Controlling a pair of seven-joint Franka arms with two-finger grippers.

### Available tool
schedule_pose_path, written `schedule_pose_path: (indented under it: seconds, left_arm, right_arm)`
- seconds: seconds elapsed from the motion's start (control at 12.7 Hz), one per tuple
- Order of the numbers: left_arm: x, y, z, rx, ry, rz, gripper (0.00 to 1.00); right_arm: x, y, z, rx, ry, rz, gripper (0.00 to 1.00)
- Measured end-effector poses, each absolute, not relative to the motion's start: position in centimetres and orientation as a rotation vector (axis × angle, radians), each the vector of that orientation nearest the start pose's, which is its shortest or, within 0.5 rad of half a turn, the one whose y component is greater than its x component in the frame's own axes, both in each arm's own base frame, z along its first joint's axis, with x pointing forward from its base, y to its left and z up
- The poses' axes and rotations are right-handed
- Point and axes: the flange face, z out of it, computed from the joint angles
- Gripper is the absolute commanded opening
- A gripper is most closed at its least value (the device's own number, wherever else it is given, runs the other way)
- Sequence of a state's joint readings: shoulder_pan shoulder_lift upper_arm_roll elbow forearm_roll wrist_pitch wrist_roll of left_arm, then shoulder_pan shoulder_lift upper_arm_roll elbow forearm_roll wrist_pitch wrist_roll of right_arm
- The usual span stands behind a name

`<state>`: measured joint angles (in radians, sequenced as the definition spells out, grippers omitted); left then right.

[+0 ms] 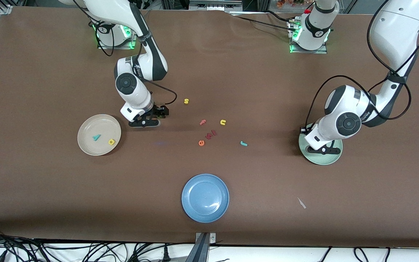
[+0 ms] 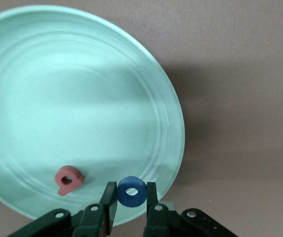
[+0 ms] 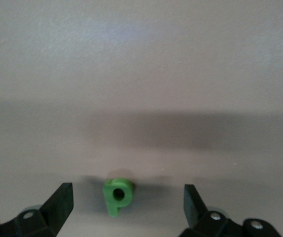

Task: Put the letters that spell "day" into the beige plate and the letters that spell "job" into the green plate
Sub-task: 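Place the o on the green plate while the right gripper reaches green p, then grasp the green p with the right gripper while the left reaches cyan j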

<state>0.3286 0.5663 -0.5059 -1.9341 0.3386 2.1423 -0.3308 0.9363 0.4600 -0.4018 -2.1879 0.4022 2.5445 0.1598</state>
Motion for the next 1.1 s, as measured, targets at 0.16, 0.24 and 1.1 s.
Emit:
schedule_pose_path:
  seconds: [0.16,0.24,1.1]
  left_arm:
    - [58.4,-8.3,19.1,-3.074,0.057,0.407,0.04]
    - [58.5,-8.2,18.8,-3.077,0.053,0.410,0.04]
    - [60.6,-7.1,20.6,-3.100,0.011,0.321,1.00]
  right_arm:
    - [47.3,27.5,18.1,-3.113,-0.142,0.099,0.87]
    - [47.1,27.6,17.9,-3.113,-0.168,0.112,0.81]
    - [47.1,26.6,17.5,-3.110,-0.248,0.165,0.58]
